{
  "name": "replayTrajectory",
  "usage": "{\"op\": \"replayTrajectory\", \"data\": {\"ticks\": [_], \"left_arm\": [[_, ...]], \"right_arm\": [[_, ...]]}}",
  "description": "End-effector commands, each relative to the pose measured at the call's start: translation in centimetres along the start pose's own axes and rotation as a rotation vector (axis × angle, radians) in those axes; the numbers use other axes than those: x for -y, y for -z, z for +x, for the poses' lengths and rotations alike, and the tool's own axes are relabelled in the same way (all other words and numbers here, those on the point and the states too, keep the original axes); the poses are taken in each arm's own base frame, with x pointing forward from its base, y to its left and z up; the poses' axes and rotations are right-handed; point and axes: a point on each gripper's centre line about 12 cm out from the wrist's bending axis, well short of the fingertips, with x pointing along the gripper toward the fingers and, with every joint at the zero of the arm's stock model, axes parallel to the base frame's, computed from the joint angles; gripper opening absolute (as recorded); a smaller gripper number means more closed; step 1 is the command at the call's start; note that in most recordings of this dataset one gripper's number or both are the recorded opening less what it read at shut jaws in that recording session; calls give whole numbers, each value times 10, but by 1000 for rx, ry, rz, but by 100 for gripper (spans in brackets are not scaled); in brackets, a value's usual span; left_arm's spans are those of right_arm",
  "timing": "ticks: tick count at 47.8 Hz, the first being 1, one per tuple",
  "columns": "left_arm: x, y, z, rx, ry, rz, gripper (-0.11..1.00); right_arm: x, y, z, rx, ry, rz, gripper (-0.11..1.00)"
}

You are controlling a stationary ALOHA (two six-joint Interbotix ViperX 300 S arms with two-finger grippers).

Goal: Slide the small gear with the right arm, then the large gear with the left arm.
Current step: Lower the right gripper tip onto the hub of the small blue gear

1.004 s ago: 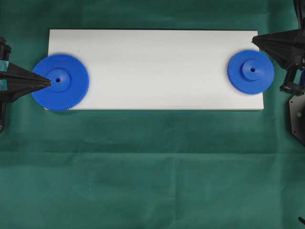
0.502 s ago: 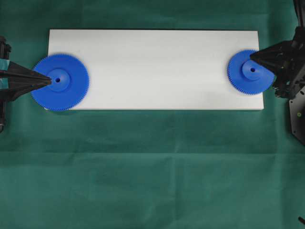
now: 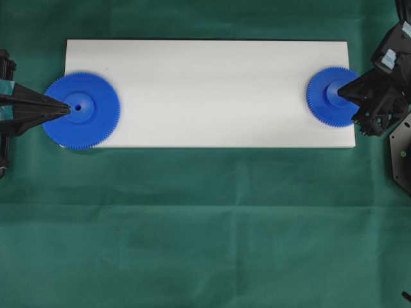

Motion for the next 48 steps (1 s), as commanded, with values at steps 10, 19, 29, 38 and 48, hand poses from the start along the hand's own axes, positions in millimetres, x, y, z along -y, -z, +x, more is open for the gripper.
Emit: {"op": "replayTrajectory", "data": {"ticks": [10, 19, 29, 38, 48], "left_arm": [[-1, -3, 2, 12, -3, -3, 0], [-1, -2, 1, 14, -3, -3, 0], [-1, -2, 1, 20, -3, -4, 0], [-1, -1, 1, 29, -3, -4, 0], [-1, -1, 1, 28, -3, -4, 0]], "right_arm": [[7, 3, 4, 1, 33, 25, 50], [8, 6, 5, 15, 32, 30, 50], [8, 7, 7, 27, 22, 28, 50], [8, 10, 11, 35, 9, 26, 50], [7, 8, 14, 33, 6, 26, 50]]}}
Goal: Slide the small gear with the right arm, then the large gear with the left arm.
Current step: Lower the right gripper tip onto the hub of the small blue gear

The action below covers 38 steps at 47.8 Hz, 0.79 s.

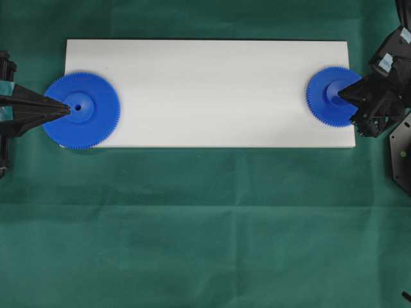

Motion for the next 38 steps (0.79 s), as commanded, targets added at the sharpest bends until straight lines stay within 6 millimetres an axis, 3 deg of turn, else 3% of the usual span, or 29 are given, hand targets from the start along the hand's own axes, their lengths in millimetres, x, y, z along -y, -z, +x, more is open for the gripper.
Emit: {"op": "replayTrajectory", "data": {"ticks": [1, 38], "left_arm": [[-1, -4, 2, 12, -3, -3, 0], [-1, -1, 2, 6, -4, -3, 0]], "right_arm": [[-3, -7, 0, 22, -11, 1, 50], [1, -4, 6, -3, 11, -2, 50]]}}
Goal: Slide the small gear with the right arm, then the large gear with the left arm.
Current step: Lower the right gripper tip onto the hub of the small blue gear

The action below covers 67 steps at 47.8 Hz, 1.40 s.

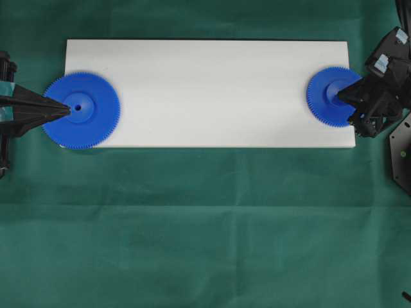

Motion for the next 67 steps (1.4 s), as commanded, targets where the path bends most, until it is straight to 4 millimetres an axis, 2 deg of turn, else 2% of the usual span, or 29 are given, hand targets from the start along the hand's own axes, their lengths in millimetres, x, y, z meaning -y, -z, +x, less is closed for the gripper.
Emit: {"op": "replayTrajectory", "data": {"ticks": [1, 32, 67], "left_arm": [[-1, -3, 2, 11, -3, -3, 0], [-1, -4, 2, 14, -3, -3, 0], [-1, -1, 2, 6, -4, -4, 0]], "right_arm": [[0, -6, 1, 12, 3, 4, 50], [2, -4, 13, -34, 22, 9, 50], [5, -2, 12, -98, 66, 11, 50]]}}
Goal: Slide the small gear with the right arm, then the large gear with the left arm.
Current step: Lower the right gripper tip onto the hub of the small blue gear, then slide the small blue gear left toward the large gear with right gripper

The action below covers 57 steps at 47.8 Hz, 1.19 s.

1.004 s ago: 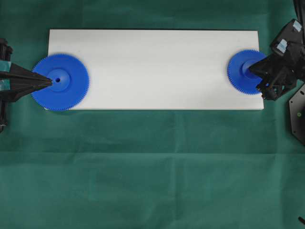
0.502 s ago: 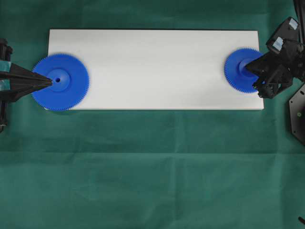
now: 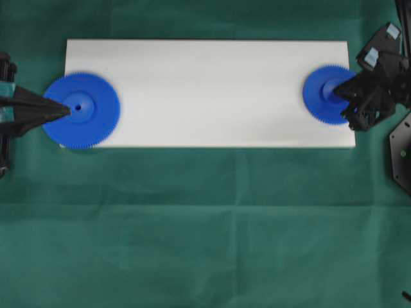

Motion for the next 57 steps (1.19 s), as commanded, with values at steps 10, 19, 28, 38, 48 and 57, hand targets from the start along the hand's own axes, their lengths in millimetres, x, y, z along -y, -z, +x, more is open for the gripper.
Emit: {"op": "replayTrajectory", "data": {"ticks": [10, 19, 28, 38, 48, 57], "left_arm": [[-1, -4, 2, 14, -3, -3, 0], [-1, -2, 2, 8, -3, -3, 0], [-1, -3, 2, 11, -3, -3, 0], [-1, 0, 1, 6, -4, -3, 0], [-1, 1, 1, 9, -4, -3, 0], [0, 1, 0, 8, -1, -3, 0]], "right_arm": [[1, 3, 3, -9, 3, 2, 50], [-6, -5, 11, 30, -39, 4, 50], [-27, -19, 32, 29, -90, -40, 50], [-80, -55, 75, 10, -152, -146, 50], [-133, -97, 121, 33, -193, -223, 50], [-178, -129, 144, 96, -240, -307, 50]]}}
